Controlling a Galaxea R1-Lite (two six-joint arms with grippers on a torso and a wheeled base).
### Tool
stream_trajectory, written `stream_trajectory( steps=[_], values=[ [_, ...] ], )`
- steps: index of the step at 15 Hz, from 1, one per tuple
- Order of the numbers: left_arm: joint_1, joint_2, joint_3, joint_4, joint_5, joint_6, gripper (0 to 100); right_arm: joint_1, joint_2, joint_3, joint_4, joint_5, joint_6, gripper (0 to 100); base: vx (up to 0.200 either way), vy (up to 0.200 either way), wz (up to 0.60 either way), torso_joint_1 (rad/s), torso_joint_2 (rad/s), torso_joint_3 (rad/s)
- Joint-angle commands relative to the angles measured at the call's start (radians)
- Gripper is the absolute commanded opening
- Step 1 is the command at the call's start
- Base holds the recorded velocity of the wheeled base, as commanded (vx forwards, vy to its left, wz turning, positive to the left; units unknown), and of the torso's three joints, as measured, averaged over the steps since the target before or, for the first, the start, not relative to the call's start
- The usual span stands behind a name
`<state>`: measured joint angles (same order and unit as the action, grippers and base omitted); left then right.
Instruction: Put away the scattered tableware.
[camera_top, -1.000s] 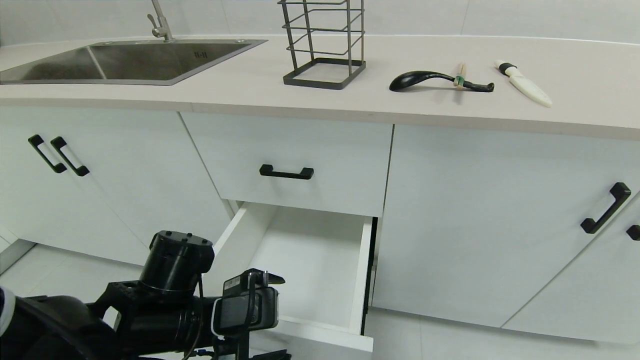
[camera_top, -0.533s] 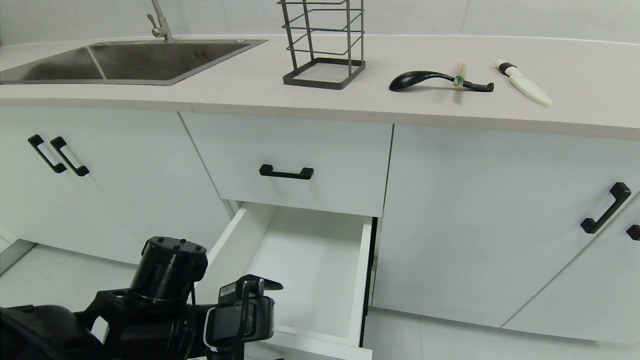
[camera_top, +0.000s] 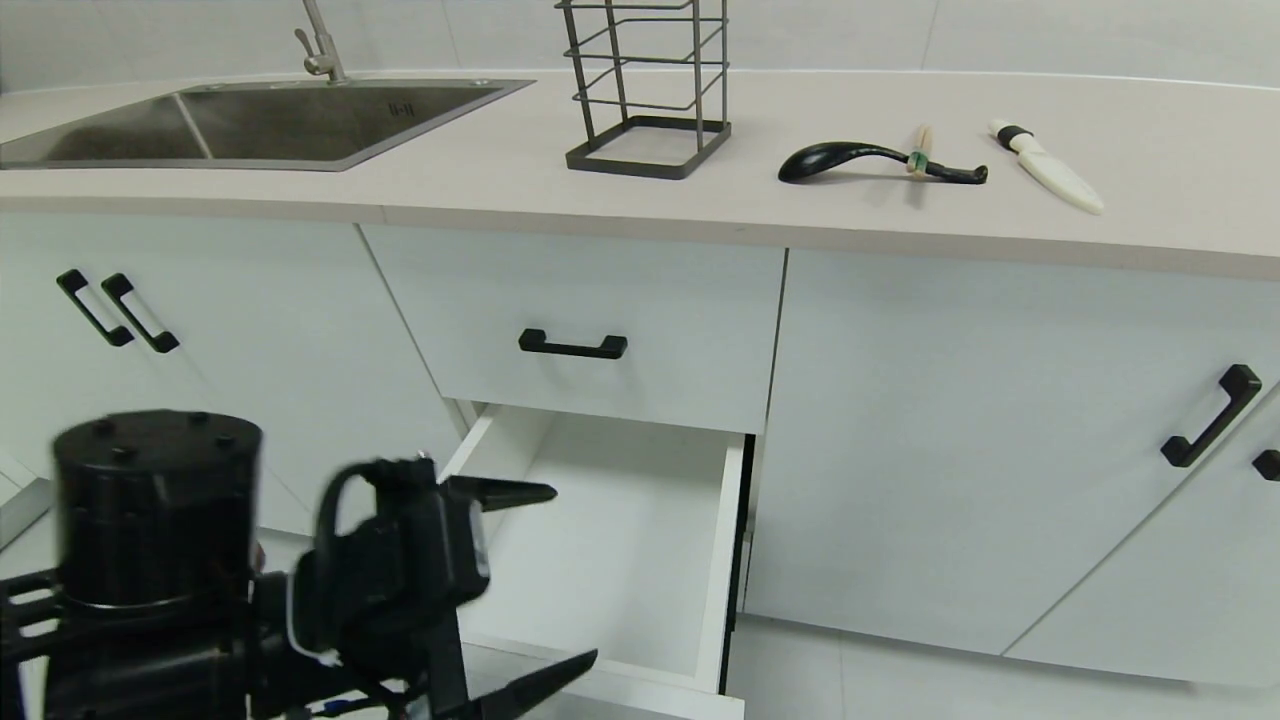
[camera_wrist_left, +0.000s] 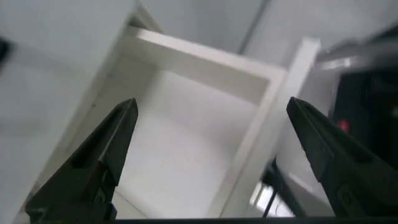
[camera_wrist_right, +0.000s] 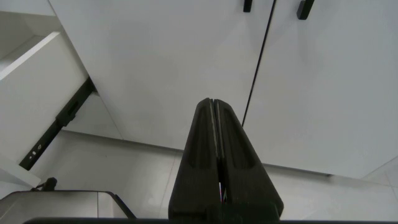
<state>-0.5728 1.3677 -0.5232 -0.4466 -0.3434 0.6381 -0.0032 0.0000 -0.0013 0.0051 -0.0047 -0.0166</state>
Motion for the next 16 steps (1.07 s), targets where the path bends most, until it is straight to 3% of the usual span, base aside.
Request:
stream_trajectory(
  steps=[1, 2, 3, 4, 5, 6, 9, 10, 12, 14, 16],
  values=[
    [0.037, -0.173, -0.086, -0.006, 0.044, -0.158, 100, 0.000, 0.002, 0.001, -0.001, 0.000, 0.000, 0, 0.000, 0.000, 0.00, 0.000, 0.00, 0.000],
    [0.056, -0.200, -0.097, -0.004, 0.047, -0.201, 100, 0.000, 0.002, 0.000, 0.001, 0.000, 0.000, 0, 0.000, 0.000, 0.00, 0.000, 0.00, 0.000],
    [0.126, -0.294, -0.100, -0.004, 0.046, -0.336, 100, 0.000, 0.000, 0.000, 0.001, 0.000, 0.000, 0, 0.000, 0.000, 0.00, 0.000, 0.00, 0.000],
    [0.177, -0.374, -0.090, 0.003, 0.040, -0.434, 100, 0.000, 0.000, 0.000, 0.001, 0.000, 0.000, 0, 0.000, 0.000, 0.00, 0.000, 0.00, 0.000],
    [0.214, -0.435, -0.080, 0.005, 0.041, -0.520, 100, 0.000, 0.000, 0.000, 0.001, 0.000, 0.000, 0, 0.000, 0.000, 0.00, 0.000, 0.00, 0.000],
    [0.252, -0.486, -0.072, 0.005, 0.043, -0.572, 100, 0.000, 0.000, 0.000, 0.001, 0.000, 0.000, 0, 0.000, 0.000, 0.00, 0.000, 0.00, 0.000],
    [0.286, -0.565, -0.031, 0.000, 0.047, -0.572, 100, 0.000, 0.000, 0.000, 0.001, 0.000, 0.000, 0, 0.000, 0.000, 0.00, 0.000, 0.00, 0.000],
    [0.329, -0.749, 0.117, 0.005, 0.103, -0.555, 100, 0.000, 0.000, 0.000, 0.001, 0.000, 0.000, 0, 0.000, 0.000, 0.00, 0.000, 0.00, 0.000],
    [0.369, -0.889, 0.278, 0.020, 0.193, -0.538, 100, 0.002, 0.002, 0.000, 0.001, 0.003, -0.008, 0, 0.000, 0.000, 0.00, 0.000, 0.00, 0.000],
    [0.379, -0.987, 0.376, 0.065, 0.239, -0.526, 100, 0.002, 0.000, 0.000, -0.001, 0.002, -0.002, 0, 0.000, 0.000, 0.00, 0.000, 0.00, 0.000],
    [0.396, -1.105, 0.454, 0.198, 0.254, -0.528, 100, 0.002, 0.000, 0.000, 0.001, 0.000, -0.002, 0, 0.000, 0.000, 0.00, 0.000, 0.00, 0.000]
  ],
)
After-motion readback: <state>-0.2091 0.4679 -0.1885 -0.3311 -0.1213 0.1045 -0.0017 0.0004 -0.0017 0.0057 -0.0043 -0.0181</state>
